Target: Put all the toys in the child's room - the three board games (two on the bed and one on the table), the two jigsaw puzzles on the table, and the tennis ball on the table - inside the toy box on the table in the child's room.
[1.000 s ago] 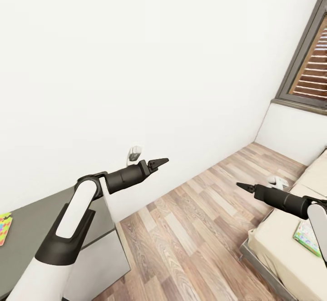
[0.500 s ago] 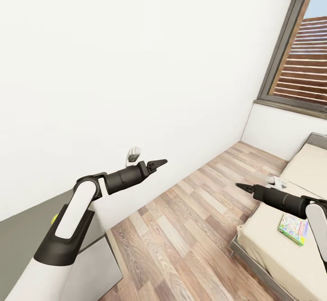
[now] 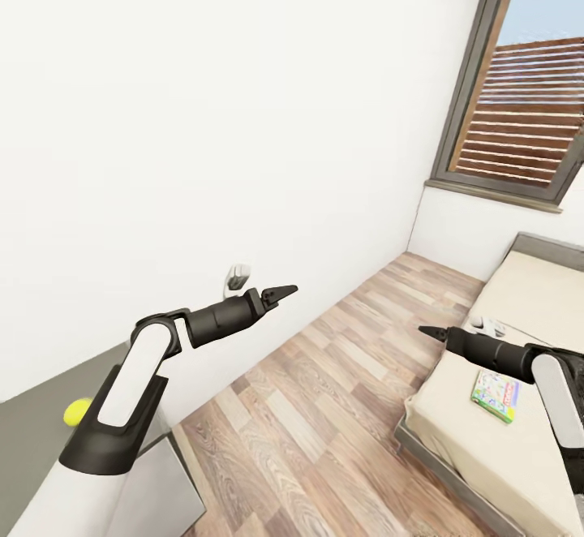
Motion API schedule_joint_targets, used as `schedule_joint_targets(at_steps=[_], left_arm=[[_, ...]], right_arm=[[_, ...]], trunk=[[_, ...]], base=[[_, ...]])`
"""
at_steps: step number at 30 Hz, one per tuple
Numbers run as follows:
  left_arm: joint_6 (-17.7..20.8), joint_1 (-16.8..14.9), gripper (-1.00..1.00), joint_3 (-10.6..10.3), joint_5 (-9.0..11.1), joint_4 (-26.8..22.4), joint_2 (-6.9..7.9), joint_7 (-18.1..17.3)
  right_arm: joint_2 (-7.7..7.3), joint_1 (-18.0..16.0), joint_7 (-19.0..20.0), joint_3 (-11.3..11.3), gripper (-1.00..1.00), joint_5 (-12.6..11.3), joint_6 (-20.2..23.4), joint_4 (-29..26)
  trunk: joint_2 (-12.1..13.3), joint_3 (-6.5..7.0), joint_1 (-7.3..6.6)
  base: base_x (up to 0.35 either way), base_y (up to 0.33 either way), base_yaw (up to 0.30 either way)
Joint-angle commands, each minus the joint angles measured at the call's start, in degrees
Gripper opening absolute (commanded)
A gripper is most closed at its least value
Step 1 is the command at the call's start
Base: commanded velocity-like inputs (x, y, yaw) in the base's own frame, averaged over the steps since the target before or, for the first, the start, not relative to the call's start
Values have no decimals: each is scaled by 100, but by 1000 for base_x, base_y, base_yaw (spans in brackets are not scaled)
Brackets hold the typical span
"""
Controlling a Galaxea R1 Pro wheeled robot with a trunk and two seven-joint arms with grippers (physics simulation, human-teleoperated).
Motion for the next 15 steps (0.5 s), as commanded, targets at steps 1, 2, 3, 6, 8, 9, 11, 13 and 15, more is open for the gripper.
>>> schedule_joint_targets(at_steps=[1, 2, 3, 6, 8, 9, 11, 13, 15], left_arm=[[8, -4, 100, -4, 57, -7, 6, 51], [7, -4, 100, -4, 57, -6, 6, 51], [7, -4, 100, -4, 57, -6, 6, 51], [6, -2, 100, -3, 57, -4, 10, 50], [5, -2, 100, -3, 57, -5, 10, 49], [5, -2, 100, -3, 57, -5, 10, 49], [5, -1, 100, -3, 57, -4, 12, 52], [5, 1, 100, -3, 57, -3, 12, 53], [5, 2, 100, -3, 56, -3, 12, 54]], right_arm=[[5, -33, 43, 5, 100, 57, 24, 56], [8, -57, 23, 15, 100, 58, 24, 107], [8, -57, 23, 15, 100, 58, 24, 107], [16, -117, -34, 38, 100, 60, 24, 213], [19, -131, -54, 45, 100, 62, 24, 235], [19, -131, -54, 45, 100, 62, 24, 235], [22, -151, -102, 55, 100, 64, 24, 268], [23, -158, -124, 58, 100, 63, 24, 280], [24, -163, -144, 59, 100, 63, 24, 289]], trunk=[[-12, -5, 4], [-12, 3, 4], [-12, 11, 4], [-12, 35, 4], [-12, 51, 4], [-12, 58, 4], [-12, 74, 4], [-12, 89, 4], [-12, 101, 4]], base=[[0, 0, -184], [0, 0, -184], [0, 0, -184], [0, 0, -184], [0, 0, -184], [0, 0, -184], [0, 0, -184], [0, 0, -178], [0, 0, -149]])
